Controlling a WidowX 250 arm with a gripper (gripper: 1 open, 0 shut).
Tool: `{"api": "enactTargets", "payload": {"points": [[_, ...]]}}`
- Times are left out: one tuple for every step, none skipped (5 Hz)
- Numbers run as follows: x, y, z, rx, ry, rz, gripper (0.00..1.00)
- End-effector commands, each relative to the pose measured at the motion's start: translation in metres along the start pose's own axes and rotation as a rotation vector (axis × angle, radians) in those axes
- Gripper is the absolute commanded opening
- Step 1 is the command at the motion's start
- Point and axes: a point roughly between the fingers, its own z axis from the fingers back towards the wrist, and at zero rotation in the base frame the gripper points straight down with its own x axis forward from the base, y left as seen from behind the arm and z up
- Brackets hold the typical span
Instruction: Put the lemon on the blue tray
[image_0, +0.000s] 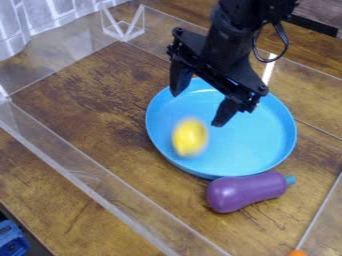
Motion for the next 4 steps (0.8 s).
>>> {"api": "enactTargets", "payload": {"points": [[0.008, 0.017, 0.0, -0.026, -0.024, 0.019, 1.0], [0.01, 0.034, -0.011, -0.046, -0.009, 0.043, 1.0], [0.004, 0.036, -0.013, -0.1, -0.024, -0.011, 1.0], [0.002, 0.035, -0.019, -0.127, -0.048, -0.078, 1.0]]}}
